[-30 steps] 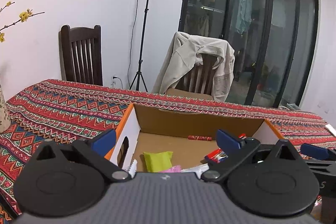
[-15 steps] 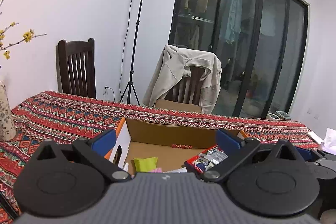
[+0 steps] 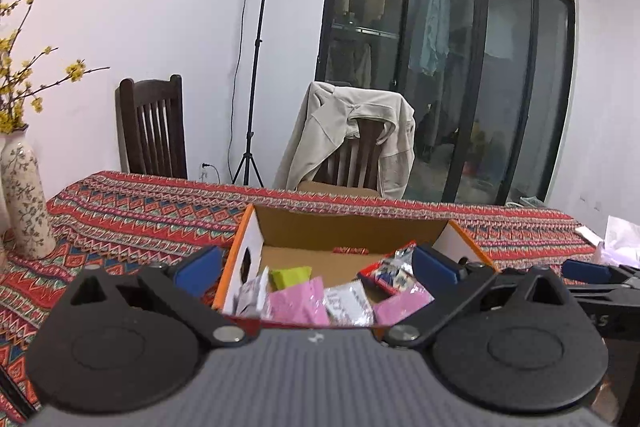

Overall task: Organize snacks
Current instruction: 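Return both tools to the snack pile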

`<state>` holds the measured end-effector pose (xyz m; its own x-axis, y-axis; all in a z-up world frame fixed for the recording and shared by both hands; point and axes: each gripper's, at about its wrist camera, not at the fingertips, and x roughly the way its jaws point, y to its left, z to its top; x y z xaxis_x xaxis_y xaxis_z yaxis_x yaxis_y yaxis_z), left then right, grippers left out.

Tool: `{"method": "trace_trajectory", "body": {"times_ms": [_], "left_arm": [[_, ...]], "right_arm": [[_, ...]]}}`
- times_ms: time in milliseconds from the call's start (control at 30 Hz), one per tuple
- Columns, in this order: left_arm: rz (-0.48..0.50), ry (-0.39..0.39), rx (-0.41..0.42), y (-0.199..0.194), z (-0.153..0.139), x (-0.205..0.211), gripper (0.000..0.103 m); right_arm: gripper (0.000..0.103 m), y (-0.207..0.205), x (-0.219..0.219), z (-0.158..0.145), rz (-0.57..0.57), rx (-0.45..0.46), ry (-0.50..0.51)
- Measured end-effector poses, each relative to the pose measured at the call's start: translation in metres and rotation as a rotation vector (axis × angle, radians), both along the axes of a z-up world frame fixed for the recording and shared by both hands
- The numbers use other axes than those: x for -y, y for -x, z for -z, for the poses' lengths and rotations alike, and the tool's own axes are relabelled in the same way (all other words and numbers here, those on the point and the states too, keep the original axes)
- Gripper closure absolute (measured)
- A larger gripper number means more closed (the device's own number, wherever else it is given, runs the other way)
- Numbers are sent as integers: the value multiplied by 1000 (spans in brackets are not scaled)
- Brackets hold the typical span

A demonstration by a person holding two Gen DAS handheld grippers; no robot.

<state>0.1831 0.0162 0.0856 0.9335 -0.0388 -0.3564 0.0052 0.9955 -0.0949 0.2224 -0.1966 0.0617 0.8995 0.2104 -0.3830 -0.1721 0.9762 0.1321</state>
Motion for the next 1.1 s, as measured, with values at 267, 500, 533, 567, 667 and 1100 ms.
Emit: {"method": "trace_trajectory", "body": {"times_ms": [267, 500, 533, 567, 667, 1100], "left_arm": [[-22, -23, -37, 23, 19, -20, 0], [-34, -39, -64, 33, 38, -38, 0], [-33, -43, -68, 34, 43, -39, 0], [-34, -47, -72, 34, 48, -40, 0], [-38, -43, -91, 33, 63, -45, 0], [-54, -3, -107, 29, 80, -58, 0]], "right_arm": [[0, 36, 19, 18, -2, -7, 34], [0, 58, 34, 39, 10, -40, 124], [0, 59, 36, 43, 8, -54, 138], [0, 59, 37, 47, 6, -66, 148], [0, 57, 40, 55, 1, -99, 165], [7, 3, 70, 78, 85, -250, 170]]}}
